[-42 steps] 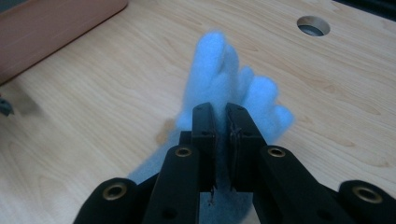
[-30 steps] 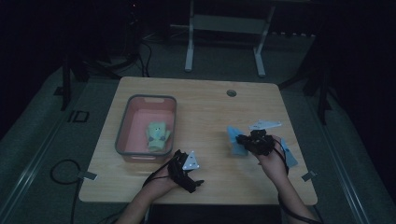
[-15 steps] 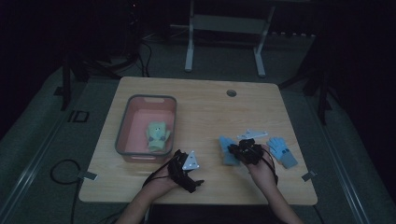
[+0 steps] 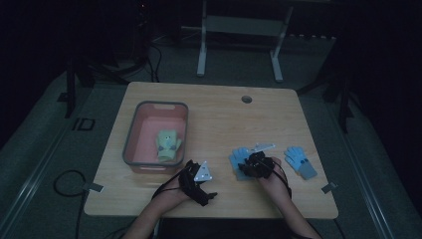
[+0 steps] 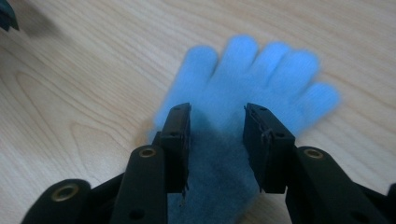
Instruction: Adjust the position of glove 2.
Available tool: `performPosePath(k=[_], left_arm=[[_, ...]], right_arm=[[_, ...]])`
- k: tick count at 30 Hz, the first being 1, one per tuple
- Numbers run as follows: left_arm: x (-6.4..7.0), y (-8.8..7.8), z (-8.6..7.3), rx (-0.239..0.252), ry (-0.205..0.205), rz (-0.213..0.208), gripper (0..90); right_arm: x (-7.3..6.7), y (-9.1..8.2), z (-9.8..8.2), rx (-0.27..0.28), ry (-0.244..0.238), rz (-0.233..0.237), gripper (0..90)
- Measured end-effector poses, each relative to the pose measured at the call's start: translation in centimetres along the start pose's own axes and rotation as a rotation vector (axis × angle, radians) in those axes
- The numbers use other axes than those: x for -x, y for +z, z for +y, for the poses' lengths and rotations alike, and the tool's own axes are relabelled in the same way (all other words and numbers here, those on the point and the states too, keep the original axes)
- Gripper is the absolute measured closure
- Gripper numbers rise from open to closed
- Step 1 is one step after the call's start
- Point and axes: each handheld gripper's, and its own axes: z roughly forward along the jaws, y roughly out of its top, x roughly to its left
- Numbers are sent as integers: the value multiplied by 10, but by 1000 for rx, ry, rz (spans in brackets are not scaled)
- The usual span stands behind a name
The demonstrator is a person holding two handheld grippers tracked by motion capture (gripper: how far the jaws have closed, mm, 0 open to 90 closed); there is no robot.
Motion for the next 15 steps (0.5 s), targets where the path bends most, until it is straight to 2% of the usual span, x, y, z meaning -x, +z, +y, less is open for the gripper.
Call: performPosePath(k=[3,8,15], left_arm=[[0,0,0,-3,-1,2,19],[0,0,0,-8,3,0,19],[0,0,0,-2,5,3,19]], right_arm=[[3,-2,0,9,11,11,608],[9,-22,4,60,9,3,607],[41,-55,-1,117,-19,-8,640]])
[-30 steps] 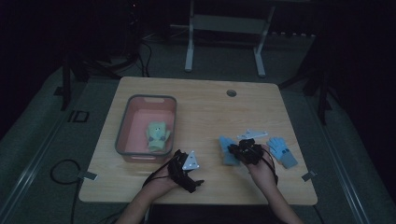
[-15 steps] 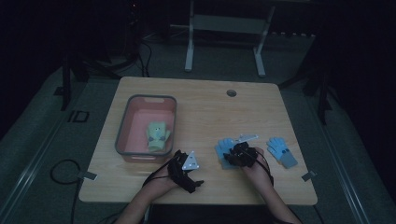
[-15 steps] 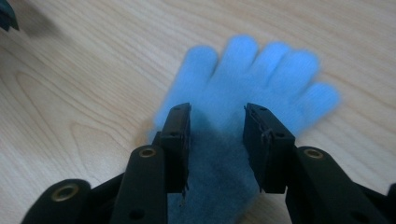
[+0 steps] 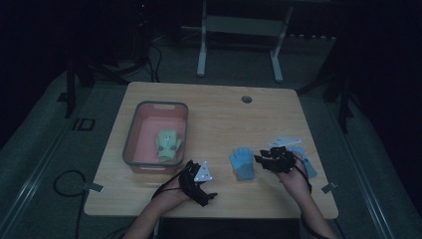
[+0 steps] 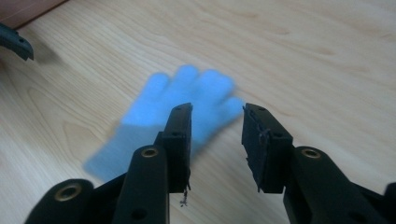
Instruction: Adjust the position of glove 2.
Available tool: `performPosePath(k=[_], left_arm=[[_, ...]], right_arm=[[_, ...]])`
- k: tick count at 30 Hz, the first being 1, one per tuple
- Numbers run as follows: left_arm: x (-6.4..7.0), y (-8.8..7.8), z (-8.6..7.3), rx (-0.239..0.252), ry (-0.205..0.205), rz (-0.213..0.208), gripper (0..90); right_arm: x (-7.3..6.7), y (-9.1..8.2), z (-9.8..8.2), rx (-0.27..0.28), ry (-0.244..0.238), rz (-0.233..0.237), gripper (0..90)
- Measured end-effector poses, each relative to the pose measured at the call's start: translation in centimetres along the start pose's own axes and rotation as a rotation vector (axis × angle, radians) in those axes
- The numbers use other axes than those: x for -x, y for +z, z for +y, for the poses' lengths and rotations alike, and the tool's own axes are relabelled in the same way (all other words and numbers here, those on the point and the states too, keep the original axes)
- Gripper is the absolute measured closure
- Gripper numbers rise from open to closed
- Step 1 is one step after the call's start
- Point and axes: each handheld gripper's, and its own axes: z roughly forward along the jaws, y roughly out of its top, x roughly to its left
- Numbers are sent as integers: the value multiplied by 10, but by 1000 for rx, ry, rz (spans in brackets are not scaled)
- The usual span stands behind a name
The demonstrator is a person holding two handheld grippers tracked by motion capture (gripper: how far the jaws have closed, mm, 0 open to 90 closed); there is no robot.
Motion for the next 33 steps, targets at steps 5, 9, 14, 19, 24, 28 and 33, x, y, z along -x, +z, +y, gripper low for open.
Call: performPosePath(k=[5,9,14,19,24,28,33], left_arm=[[0,0,0,-1,2,-1,19],[0,0,0,0,0,-3,19],[1,0,0,-2,-1,-6,19],[1,1,1,-6,3,-7,19],[1,1,1,-11,2,-8,19],[0,1,1,-6,-2,-11,19],[0,0,1,-2,-4,-11,19]], right_arm=[[32,-23,-11,6,-4,-38,657],[56,-40,-23,-1,25,-59,657],[84,-56,-43,-9,40,-83,651],[110,-62,-63,-26,53,-69,627],[125,-55,-77,-75,79,-79,615],[132,-44,-86,-90,107,-67,601],[132,-36,-93,-100,89,-62,625]])
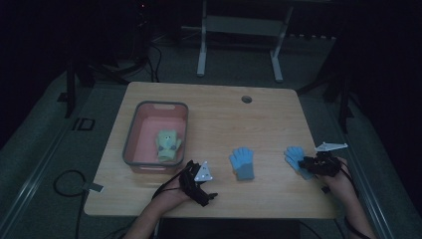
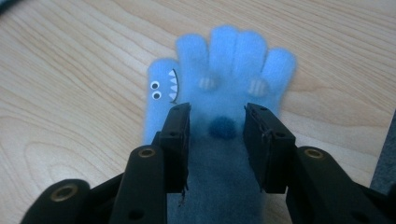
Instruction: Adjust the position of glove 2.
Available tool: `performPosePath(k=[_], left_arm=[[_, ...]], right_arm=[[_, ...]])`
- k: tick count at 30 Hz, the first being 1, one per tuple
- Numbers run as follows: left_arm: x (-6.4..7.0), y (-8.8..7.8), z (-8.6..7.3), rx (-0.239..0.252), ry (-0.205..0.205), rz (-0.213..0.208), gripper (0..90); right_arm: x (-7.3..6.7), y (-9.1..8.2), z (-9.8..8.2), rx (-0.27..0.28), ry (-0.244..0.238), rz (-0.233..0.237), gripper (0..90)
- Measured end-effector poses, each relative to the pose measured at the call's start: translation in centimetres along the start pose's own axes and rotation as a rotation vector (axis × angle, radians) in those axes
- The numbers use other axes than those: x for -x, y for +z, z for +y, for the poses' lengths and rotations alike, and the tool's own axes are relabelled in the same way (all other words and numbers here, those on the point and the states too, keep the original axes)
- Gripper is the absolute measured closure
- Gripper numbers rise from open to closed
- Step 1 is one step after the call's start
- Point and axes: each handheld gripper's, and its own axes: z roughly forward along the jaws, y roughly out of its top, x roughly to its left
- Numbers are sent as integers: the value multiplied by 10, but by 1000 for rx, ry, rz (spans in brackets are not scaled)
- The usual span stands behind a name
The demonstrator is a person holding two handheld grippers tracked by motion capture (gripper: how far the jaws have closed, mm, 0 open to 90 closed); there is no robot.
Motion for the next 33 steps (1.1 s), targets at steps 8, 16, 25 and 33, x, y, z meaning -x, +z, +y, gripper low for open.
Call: performPosePath(k=[8,16,25,33], left_arm=[[0,1,0,-11,4,0,19],[1,2,0,-6,11,0,19],[1,0,1,-4,7,0,19],[2,0,0,0,7,-2,19]], right_arm=[[-11,1,5,-42,8,-35,835],[-20,-13,17,-19,108,-76,862],[-71,-43,45,129,190,-202,861],[-97,-29,45,121,306,-202,862]])
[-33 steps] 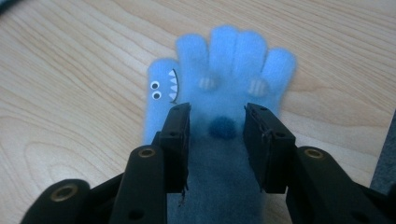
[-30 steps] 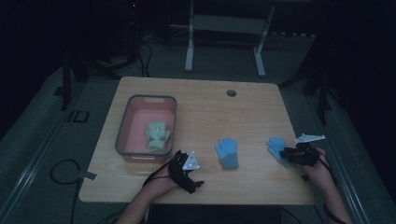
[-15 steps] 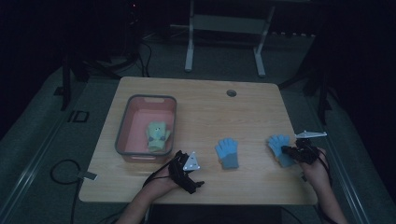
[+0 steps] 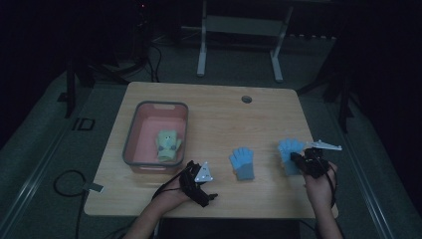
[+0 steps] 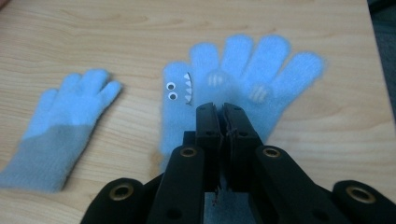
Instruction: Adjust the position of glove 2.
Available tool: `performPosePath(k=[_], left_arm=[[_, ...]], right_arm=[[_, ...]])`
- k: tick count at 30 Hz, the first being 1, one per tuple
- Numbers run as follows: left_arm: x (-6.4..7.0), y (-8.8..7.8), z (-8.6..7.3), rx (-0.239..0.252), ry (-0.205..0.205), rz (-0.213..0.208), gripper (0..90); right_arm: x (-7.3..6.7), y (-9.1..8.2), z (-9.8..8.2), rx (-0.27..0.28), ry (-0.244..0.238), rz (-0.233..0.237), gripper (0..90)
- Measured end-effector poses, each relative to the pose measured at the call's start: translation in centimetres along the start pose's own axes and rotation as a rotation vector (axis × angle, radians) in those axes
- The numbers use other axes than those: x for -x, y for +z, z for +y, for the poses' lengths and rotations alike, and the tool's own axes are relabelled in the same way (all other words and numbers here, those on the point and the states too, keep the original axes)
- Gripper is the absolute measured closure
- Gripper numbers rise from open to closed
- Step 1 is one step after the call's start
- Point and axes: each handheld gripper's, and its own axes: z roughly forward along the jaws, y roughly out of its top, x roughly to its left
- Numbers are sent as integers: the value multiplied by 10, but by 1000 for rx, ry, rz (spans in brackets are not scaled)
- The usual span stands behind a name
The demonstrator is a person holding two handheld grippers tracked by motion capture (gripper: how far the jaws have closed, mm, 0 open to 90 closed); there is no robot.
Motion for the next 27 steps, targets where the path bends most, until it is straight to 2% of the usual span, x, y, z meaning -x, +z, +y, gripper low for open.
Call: performPosePath(k=[2,4,12,14,18,23,27], left_arm=[[0,1,0,0,-3,-2,19],[0,1,0,-5,3,-1,19],[0,0,0,1,3,-6,19],[1,0,0,-3,6,-5,19],[1,0,0,3,6,-7,19],[0,0,0,2,4,-2,19],[0,0,0,2,3,-6,19]], right_arm=[[-5,5,-3,-13,13,-11,862],[-9,8,-6,-10,54,13,862],[-28,23,-14,-19,47,-7,861],[-28,28,-16,-25,66,-4,859],[-25,40,-21,-51,67,-31,849],[-18,50,-29,-76,95,-47,808],[-17,48,-28,-74,104,-32,771]])
